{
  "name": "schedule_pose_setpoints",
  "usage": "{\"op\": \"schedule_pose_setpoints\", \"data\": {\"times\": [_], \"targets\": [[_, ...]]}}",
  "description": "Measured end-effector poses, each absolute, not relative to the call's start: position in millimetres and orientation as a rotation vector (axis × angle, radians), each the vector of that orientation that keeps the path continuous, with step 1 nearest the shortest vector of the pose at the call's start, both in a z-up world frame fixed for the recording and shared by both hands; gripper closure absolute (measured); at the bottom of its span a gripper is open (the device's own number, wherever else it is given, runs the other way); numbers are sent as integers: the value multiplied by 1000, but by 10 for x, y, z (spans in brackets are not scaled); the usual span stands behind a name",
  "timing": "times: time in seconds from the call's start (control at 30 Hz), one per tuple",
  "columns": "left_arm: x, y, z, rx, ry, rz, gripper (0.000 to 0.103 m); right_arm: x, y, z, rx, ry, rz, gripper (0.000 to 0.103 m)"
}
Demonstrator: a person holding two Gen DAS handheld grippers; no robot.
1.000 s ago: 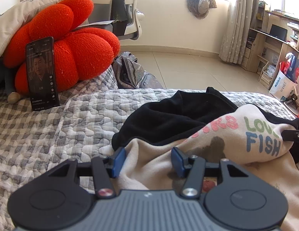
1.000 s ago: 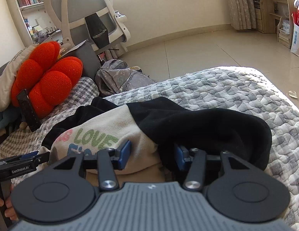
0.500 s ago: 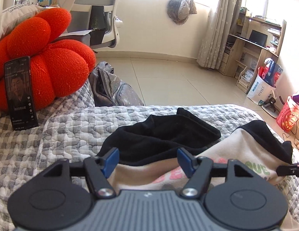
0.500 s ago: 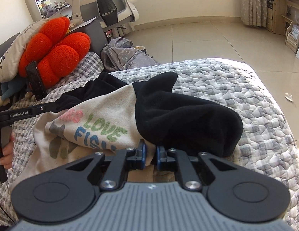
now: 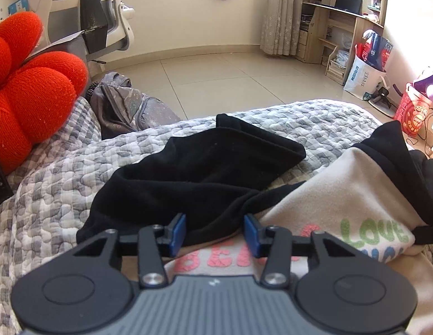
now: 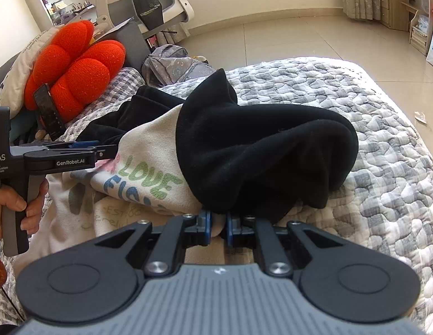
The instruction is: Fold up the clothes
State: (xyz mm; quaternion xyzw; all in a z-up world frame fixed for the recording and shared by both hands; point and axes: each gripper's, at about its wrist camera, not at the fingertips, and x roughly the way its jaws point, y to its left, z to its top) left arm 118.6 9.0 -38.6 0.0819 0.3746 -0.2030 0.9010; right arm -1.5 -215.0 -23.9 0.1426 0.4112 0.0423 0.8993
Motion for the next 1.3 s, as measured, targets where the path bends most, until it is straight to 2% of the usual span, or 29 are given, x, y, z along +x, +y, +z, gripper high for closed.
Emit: {"op": "schedule_pose_setpoints", "data": {"times": [0.03, 0.1, 0.17, 0.4, 0.6, 0.7, 0.93, 1.03, 1.13, 1.17, 1.2, 1.3], "targets": [[1182, 120, -372, 149, 776, -407, 75, -17, -2149, -240, 293, 850, 86, 90], [1170, 204, -336, 89, 784, -392, 90, -20, -2136, -239, 282, 848, 83, 90], [1154, 297, -295, 22, 795, -384, 93, -23, -2122, -232, 266, 845, 78, 90], [878, 512, -178, -37, 805, -382, 96, -45, -2181, -171, 298, 843, 79, 90], [476, 592, -55, 4, 758, -423, 97, -85, -2157, -48, 304, 803, 86, 79], [269, 650, -60, 24, 763, -457, 97, -72, -2146, -13, 290, 784, 76, 61], [81, 729, -249, 41, 830, -513, 96, 39, -2141, 2, 283, 780, 52, 59], [116, 754, -205, 38, 827, -545, 94, 79, -2124, 49, 270, 767, 54, 56], [136, 763, -77, 44, 791, -583, 76, 140, -2109, 101, 248, 752, 54, 52], [144, 769, -29, 40, 771, -593, 61, 167, -2102, 115, 241, 748, 53, 52], [157, 772, 20, 36, 752, -601, 56, 205, -2094, 130, 230, 743, 52, 51], [244, 761, 159, 29, 705, -608, 51, 303, -2065, 171, 197, 725, 40, 48]]}}
